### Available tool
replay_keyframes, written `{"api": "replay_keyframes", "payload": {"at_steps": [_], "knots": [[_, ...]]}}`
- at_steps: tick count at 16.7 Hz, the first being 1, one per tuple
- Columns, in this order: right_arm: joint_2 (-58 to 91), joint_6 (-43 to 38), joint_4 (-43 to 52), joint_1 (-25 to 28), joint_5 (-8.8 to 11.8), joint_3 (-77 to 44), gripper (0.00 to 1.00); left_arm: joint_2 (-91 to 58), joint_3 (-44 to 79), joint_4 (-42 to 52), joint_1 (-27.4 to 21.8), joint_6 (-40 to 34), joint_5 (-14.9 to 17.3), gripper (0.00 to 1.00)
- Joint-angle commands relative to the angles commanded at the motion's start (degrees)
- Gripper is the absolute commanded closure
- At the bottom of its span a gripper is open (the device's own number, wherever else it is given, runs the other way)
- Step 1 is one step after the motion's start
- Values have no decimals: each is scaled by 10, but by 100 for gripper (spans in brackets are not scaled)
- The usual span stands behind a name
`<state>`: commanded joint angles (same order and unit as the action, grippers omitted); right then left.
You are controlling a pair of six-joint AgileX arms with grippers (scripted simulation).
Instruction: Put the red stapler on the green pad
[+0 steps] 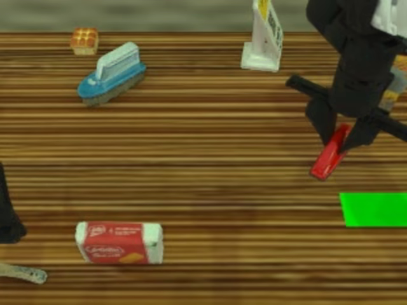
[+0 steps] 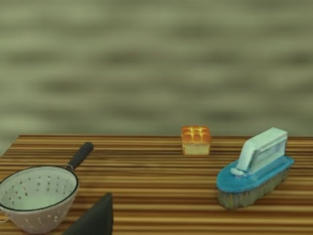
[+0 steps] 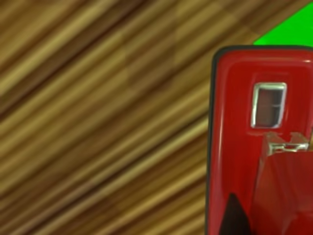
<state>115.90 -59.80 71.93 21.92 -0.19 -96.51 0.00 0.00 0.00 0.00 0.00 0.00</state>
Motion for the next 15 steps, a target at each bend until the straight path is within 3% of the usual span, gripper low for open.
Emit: {"api": "replay_keyframes", "payload": {"at_steps": [4,7,10,15], "knots": [[-60,-219,-8,-55,-2,73,100,0,0,0,0,0,0,0],[-104,-335,-19,-90,-2,119,100,0,0,0,0,0,0,0],[-135,-395,-28,-112,-1,149,100,0,0,0,0,0,0,0],[-141,-406,-30,-116,-1,154,100,0,0,0,0,0,0,0]]}}
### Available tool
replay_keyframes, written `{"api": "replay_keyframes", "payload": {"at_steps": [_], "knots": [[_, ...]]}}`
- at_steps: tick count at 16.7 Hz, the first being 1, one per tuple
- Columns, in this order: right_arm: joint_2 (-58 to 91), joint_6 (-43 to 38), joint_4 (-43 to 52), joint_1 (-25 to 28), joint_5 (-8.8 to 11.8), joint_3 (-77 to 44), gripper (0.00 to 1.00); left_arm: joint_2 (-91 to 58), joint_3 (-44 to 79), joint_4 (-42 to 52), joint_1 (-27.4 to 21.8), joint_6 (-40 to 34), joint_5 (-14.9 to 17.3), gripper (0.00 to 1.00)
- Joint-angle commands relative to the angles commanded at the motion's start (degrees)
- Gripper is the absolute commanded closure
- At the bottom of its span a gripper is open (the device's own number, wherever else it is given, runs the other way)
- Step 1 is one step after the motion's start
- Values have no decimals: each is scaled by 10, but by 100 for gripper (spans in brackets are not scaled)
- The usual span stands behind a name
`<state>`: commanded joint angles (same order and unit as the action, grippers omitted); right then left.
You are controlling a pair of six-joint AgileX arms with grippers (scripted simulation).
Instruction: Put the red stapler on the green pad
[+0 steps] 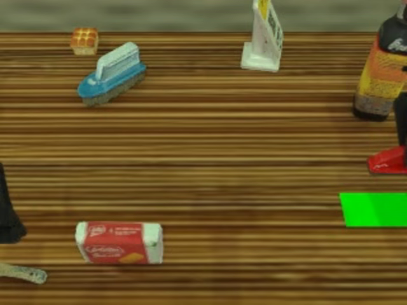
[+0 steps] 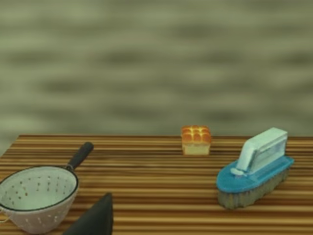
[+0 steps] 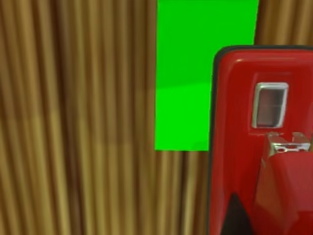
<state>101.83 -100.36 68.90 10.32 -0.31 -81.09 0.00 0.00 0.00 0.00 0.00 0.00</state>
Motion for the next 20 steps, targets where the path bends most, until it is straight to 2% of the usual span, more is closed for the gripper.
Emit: {"api": "replay_keyframes", "payload": {"at_steps": [4,12,17,20], "knots": [[9,0,-22,3,0,15,100,0,0,0,0,0,0,0],[66,-3,-207,2,0,140,100,0,0,0,0,0,0,0],[70,-3,-219,2,0,149,100,0,0,0,0,0,0,0],[70,-3,-219,2,0,149,77,0,0,0,0,0,0,0]]}}
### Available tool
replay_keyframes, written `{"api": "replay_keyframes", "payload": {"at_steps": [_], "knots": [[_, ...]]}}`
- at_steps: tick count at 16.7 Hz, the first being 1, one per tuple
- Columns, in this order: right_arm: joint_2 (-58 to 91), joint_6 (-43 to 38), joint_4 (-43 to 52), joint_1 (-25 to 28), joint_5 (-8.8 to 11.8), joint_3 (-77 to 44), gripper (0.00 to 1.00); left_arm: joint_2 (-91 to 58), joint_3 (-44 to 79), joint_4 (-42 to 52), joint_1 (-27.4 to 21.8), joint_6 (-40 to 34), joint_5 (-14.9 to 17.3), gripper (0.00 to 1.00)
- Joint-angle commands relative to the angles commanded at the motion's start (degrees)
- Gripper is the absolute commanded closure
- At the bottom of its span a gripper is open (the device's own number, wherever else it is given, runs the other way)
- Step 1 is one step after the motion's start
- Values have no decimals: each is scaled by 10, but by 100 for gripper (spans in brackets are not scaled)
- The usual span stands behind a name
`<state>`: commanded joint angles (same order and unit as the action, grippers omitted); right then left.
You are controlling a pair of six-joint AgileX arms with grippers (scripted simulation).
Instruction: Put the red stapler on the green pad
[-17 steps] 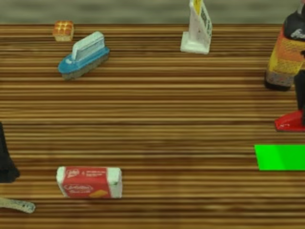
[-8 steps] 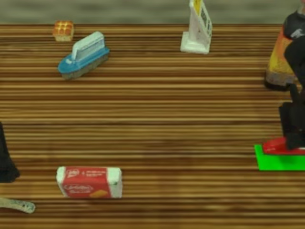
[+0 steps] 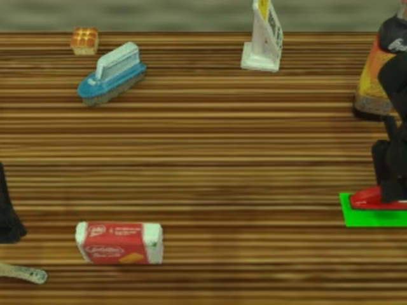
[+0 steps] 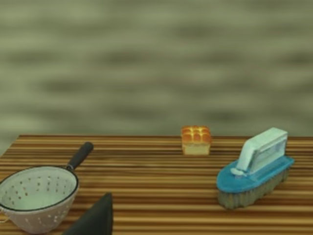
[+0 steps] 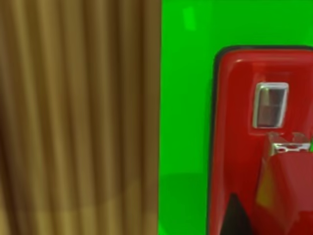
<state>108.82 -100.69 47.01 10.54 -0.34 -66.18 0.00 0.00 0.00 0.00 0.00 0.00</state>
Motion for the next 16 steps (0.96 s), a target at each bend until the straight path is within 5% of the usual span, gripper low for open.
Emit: {"api": "replay_keyframes", "payload": {"at_steps": [10,16], "knots": [[0,0,0,0,0,0,2,0,0,0,0,0,0,0],[0,0,0,0,0,0,0,0,0,0,0,0,0,0]]}}
